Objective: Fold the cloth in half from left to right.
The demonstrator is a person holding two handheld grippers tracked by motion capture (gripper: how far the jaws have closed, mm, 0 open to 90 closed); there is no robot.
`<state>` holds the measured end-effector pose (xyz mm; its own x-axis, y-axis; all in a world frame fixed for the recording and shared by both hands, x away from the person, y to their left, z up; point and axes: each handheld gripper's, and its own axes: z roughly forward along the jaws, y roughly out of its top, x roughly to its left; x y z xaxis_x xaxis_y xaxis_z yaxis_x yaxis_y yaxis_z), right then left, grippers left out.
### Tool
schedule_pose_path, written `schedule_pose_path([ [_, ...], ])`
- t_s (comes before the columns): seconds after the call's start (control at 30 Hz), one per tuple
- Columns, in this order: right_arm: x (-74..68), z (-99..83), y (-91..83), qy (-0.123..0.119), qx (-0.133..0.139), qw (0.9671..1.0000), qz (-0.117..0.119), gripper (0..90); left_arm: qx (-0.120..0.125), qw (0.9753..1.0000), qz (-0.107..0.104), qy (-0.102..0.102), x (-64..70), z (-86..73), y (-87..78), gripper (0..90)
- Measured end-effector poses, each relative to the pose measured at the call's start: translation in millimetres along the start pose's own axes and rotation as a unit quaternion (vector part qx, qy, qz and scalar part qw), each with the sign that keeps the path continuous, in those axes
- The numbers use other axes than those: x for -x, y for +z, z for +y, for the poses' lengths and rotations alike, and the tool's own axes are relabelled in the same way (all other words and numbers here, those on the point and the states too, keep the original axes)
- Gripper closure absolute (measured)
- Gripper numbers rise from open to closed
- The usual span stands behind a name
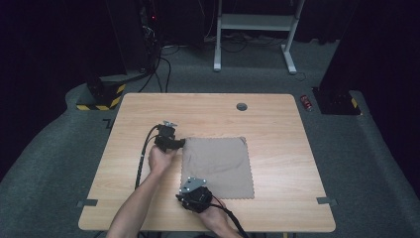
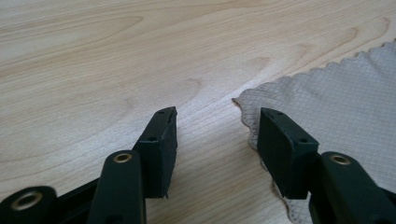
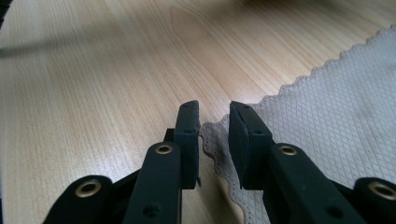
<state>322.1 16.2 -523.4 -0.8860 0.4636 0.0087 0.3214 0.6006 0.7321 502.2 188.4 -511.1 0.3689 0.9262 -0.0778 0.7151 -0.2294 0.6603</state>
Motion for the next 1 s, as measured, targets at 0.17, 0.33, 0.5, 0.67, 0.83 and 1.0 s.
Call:
schedule_pose_path([
  [0.17,-4.2,0.8,-0.1,-0.026,-0.006,0.9995,-0.016,83.9,0.006,0.9999,0.002,-0.008,-3.8,0.6,0.9,47.8],
  [0.33,-5.0,0.3,-1.0,-0.023,-0.007,0.9995,-0.018,87.7,0.014,0.9998,-0.006,-0.01,0.8,1.9,4.9,47.5],
  [0.5,-5.3,0.8,-1.1,-0.027,-0.009,0.9994,-0.021,87.9,-0.005,0.9999,-0.002,0.011,5.7,9.7,8.8,47.7],
  [0.67,-5.9,0.3,-1.3,-0.024,-0.009,0.9994,-0.022,88.0,0.006,0.9993,0.013,0.034,14.5,9.3,12.2,58.3],
  [0.83,-7.4,0.4,-1.1,-0.028,-0.008,0.9993,-0.025,88.1,0.012,0.9989,0.002,0.046,19.2,9.0,13.1,72.6],
  [1.0,-7.9,0.2,-1.1,-0.03,-0.007,0.9992,-0.028,88.9,0.008,0.999,-0.013,0.042,20.3,10.0,13.4,88.7],
])
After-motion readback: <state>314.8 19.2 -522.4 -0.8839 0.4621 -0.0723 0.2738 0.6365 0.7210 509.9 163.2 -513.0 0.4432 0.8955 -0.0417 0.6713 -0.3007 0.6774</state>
